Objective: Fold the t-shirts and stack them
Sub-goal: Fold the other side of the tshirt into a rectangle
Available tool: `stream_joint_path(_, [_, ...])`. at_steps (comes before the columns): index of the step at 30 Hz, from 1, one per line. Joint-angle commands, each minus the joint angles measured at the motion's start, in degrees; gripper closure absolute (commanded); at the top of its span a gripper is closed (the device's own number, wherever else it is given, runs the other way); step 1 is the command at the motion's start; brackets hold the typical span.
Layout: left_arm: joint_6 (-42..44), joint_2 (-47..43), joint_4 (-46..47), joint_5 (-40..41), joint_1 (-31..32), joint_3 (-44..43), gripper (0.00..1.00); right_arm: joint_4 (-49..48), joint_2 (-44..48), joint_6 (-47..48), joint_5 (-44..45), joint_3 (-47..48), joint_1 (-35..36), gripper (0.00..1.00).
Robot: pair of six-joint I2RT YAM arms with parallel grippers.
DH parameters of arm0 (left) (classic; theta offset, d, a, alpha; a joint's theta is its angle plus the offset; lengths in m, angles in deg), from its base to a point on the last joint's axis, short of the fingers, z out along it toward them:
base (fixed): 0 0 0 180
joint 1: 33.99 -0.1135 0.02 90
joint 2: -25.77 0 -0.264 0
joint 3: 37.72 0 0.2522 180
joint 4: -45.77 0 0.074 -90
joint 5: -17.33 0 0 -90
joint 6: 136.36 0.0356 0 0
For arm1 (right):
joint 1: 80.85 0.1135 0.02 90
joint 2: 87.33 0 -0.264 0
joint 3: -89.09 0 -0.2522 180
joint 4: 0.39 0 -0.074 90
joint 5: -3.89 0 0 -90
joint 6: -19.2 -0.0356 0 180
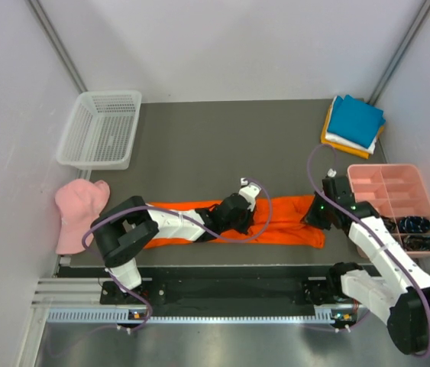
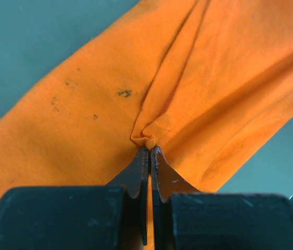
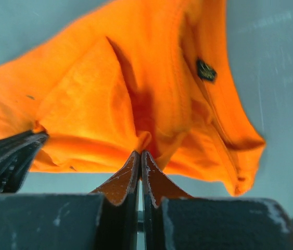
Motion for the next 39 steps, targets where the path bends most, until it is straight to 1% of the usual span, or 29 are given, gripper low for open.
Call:
stream_joint_path(1, [0.33,0.21,1.15,-0.97,0.02,-1.45,1.00,3.35,2.27,-3.63,1.61,-1.12,0.61,1.00])
stream_joint_path(12, [0.68,-0.06,0.89,-1.50,0.02,-1.62,1.00,7.13,9.39,-8.80,2.75,-2.97,0.70,1.00])
stream_joint_path(19, [1.03,0.38,0.62,-2.37,0.02,-1.88,1.00,11.70,14.92,-12.59,6.97,-3.06,0.61,1.00])
stream_joint_path(20, [1.04,0.38,0.54,-2.46,0.02,-1.97,1.00,11.88,15.36,-12.77,6.89,-2.97,0.61,0.99])
stream_joint_path(21, [1.12,0.47,0.53,-2.55,0.02,-2.06,1.00,12.14,15.72,-12.77,6.89,-2.97,0.61,0.94])
stream_joint_path(22, [1.12,0.56,0.53,-2.73,0.02,-2.15,1.00,12.41,15.72,-12.77,7.15,-2.80,0.61,0.85])
stream_joint_path(23, [1.04,0.73,0.45,-2.90,0.02,-2.24,1.00,12.67,15.72,-12.86,7.24,-2.79,0.61,0.79])
stream_joint_path(24, [1.21,0.82,0.45,-2.90,0.11,-2.41,1.00,12.85,15.72,-12.86,7.24,-2.71,0.69,0.70])
stream_joint_path(27, [1.30,1.00,0.18,-3.17,0.02,-2.85,1.00,12.93,15.98,-13.21,7.42,-2.53,0.61,0.61])
stream_joint_path(30, [1.21,1.00,0.01,-3.17,0.02,-2.94,1.00,12.85,16.16,-13.30,7.85,-2.00,0.69,0.59])
stream_joint_path(34, [1.30,0.65,-0.26,-3.08,0.02,-2.85,1.00,12.41,15.99,-12.60,9.17,-1.13,0.69,0.58])
stream_joint_path(39, [1.39,-0.84,-1.31,-2.29,0.02,-3.03,1.00,9.25,15.28,-10.84,6.98,-0.33,0.61,0.58])
